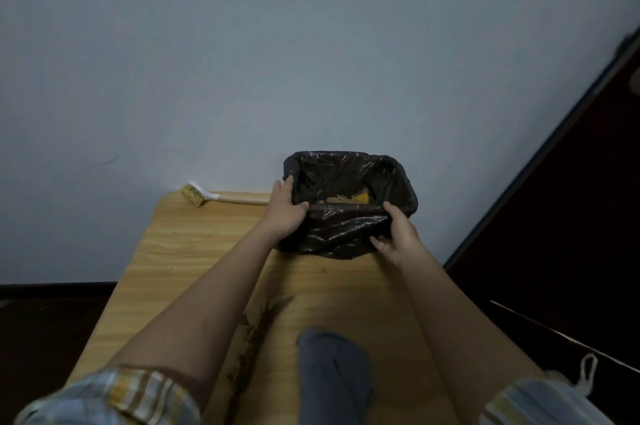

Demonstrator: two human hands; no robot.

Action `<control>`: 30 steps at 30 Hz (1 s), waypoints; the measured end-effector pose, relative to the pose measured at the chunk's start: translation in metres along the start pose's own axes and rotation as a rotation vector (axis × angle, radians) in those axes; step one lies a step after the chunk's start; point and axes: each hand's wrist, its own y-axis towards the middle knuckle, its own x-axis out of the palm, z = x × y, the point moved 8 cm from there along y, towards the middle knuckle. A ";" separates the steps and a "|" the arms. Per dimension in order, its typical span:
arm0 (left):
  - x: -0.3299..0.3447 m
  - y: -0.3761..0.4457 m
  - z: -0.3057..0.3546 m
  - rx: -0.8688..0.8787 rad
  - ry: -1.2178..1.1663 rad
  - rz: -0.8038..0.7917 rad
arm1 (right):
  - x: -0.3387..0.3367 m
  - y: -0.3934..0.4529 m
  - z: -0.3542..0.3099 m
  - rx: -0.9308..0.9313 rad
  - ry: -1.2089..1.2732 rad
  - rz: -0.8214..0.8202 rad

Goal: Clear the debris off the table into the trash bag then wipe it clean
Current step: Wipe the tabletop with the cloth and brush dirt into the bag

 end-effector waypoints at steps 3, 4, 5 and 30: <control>-0.004 -0.017 0.006 0.058 0.261 0.056 | -0.004 -0.017 0.011 -0.038 -0.179 0.041; -0.006 -0.024 0.008 0.079 0.343 0.076 | -0.004 -0.024 0.015 -0.058 -0.251 0.043; -0.007 -0.033 0.011 0.092 0.403 0.093 | -0.003 -0.031 0.018 -0.082 -0.327 0.036; -0.014 -0.209 -0.068 0.078 0.603 0.009 | -0.043 -0.145 0.162 -0.483 -1.698 -0.065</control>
